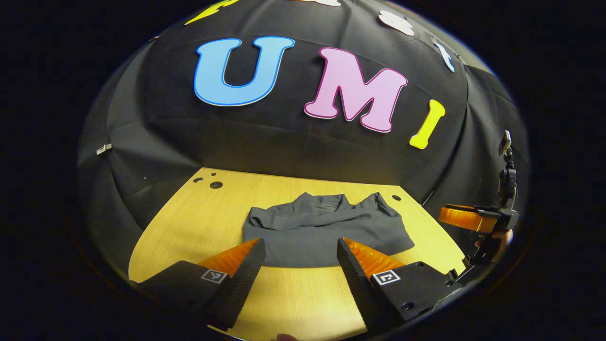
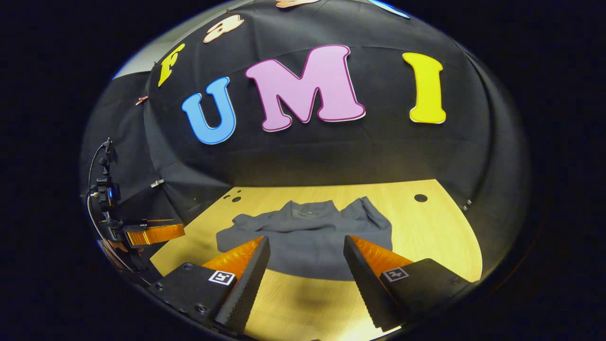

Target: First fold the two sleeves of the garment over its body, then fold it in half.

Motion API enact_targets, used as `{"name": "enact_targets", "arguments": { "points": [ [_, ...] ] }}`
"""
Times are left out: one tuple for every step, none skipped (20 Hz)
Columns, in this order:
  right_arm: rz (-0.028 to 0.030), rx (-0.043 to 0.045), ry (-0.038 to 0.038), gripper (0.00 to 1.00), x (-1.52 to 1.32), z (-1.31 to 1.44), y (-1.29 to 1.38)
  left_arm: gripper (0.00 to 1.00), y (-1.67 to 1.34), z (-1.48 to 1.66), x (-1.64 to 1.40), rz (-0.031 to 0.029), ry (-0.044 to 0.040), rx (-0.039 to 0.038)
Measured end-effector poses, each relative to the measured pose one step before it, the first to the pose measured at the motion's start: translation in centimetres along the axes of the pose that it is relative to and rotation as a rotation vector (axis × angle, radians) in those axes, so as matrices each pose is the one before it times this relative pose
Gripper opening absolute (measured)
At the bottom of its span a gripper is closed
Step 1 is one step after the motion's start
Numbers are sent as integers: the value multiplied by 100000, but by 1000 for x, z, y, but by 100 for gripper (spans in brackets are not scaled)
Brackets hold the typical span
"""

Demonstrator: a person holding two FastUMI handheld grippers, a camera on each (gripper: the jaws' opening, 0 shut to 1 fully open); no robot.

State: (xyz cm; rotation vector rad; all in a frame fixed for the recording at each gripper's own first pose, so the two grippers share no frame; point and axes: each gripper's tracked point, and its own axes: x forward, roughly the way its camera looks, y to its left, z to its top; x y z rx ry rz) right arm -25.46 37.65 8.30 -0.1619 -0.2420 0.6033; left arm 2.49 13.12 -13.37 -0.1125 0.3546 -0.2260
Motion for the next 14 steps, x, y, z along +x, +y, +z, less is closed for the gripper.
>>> {"name": "enact_targets", "arguments": {
  "points": [
    [305,240,1960,96,-245,-594,444,96,-98,-392,-746,195,-135,-1111],
    [955,1097,766,96,-229,-510,479,96,-174,-443,-642,-633,157,-1329],
    [-557,822,1402,96,66,-512,225,96,-310,-628,-513,-1184,570,-998],
    [-181,629,1314,96,-34,-463,39,96,-51,-531,-494,-902,646,-8],
    [-357,425,809,96,-36,-294,129,96,84,-579,-396,-381,634,258],
    [-50,28,305,96,31,-105,197,96,-29,-465,-499,-585,641,157],
    [12,-988,106,96,110,-114,116,96,-222,-470,-353,-611,220,320],
    [248,-1063,95,96,139,-146,96,96,-22,-275,-210,-33,-198,531],
    [317,-689,715,96,165,-151,78,96,264,-502,-87,1048,214,178],
    [1108,-112,240,96,28,-210,195,96,15,-347,-50,990,304,-594],
    [802,-655,360,97,231,-120,146,96,-270,-230,91,472,-448,-820],
    [1278,-1390,509,97,187,-265,-13,96,-292,-103,81,352,-749,-436],
    [503,-1955,661,97,89,-354,-278,96,-253,-410,122,500,42,-133],
    [660,-798,1044,97,43,-428,-174,96,-18,-343,9,1507,118,-295]
  ]
}}
